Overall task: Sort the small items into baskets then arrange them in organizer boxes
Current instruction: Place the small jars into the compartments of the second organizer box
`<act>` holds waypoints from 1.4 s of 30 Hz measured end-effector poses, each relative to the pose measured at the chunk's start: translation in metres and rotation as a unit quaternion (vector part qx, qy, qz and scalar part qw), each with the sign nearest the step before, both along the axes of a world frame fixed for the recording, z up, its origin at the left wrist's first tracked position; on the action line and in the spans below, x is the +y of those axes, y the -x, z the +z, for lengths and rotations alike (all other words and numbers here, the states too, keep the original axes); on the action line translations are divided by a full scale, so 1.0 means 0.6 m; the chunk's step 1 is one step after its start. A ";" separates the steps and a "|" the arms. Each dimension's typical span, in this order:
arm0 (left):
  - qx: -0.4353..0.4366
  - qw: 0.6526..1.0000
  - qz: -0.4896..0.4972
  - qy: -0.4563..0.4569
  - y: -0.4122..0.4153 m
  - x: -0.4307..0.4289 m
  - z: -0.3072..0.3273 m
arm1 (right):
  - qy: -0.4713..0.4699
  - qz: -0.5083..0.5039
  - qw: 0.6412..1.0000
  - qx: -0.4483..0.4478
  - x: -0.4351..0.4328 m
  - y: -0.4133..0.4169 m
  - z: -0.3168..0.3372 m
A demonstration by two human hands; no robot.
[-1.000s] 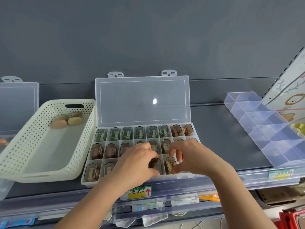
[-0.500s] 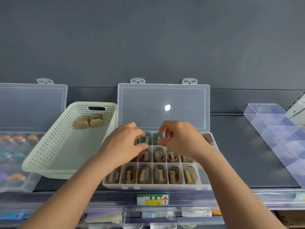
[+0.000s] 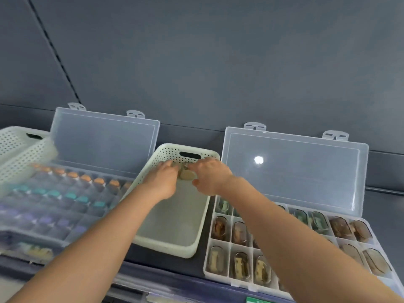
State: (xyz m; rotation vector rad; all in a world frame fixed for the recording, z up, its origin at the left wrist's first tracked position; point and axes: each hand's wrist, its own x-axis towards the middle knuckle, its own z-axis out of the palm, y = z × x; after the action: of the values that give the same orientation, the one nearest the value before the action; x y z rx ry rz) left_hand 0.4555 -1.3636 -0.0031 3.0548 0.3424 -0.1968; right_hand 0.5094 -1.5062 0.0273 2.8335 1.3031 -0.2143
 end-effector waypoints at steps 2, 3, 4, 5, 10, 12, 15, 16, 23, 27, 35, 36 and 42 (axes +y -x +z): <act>0.021 1.000 -0.005 0.009 -0.009 0.020 -0.011 | 0.053 0.002 0.998 -0.014 0.031 -0.012 -0.010; 0.029 0.999 -0.010 0.014 -0.013 0.029 -0.016 | 0.063 -0.002 0.998 -0.004 0.043 -0.017 -0.015; 0.034 0.999 -0.017 0.019 -0.016 0.035 -0.020 | 0.063 -0.007 0.998 0.018 0.053 -0.021 -0.021; 0.036 0.999 -0.023 0.028 -0.018 0.040 -0.022 | 0.062 -0.012 0.997 0.046 0.061 -0.027 -0.026; 0.006 0.998 -0.011 0.054 -0.028 0.054 -0.019 | 0.055 -0.047 0.993 0.097 0.083 -0.049 -0.042; 0.013 0.998 -0.006 0.065 -0.033 0.057 -0.022 | 0.020 -0.075 0.993 0.092 0.094 -0.054 -0.044; 0.029 0.992 0.025 0.117 -0.035 0.059 -0.018 | -0.008 -0.112 0.993 0.044 0.103 -0.059 -0.049; 0.037 0.992 0.030 0.121 -0.034 0.058 -0.017 | -0.017 -0.123 0.992 0.033 0.104 -0.060 -0.049; 0.031 0.990 0.029 0.136 -0.014 0.051 -0.021 | 0.005 -0.112 0.991 0.068 0.107 -0.054 -0.046; 0.039 0.983 0.006 0.177 0.004 0.057 -0.019 | -0.007 -0.109 0.991 0.083 0.096 -0.046 -0.034; -0.015 0.942 0.046 0.332 0.042 0.029 0.024 | -0.311 -0.153 0.924 0.162 0.004 -0.002 0.027; -0.033 0.945 0.035 0.323 0.047 0.017 0.034 | -0.336 -0.161 0.912 0.174 -0.018 0.005 0.032; -0.107 0.939 -0.025 0.325 0.069 -0.092 0.078 | -0.525 -0.203 0.763 0.319 -0.163 0.045 0.044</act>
State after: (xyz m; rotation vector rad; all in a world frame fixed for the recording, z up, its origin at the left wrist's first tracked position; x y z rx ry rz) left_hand 0.4140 -1.4189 0.0435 2.3979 0.1430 0.0232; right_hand 0.4822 -1.6038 0.0536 4.3054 0.9785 -0.7025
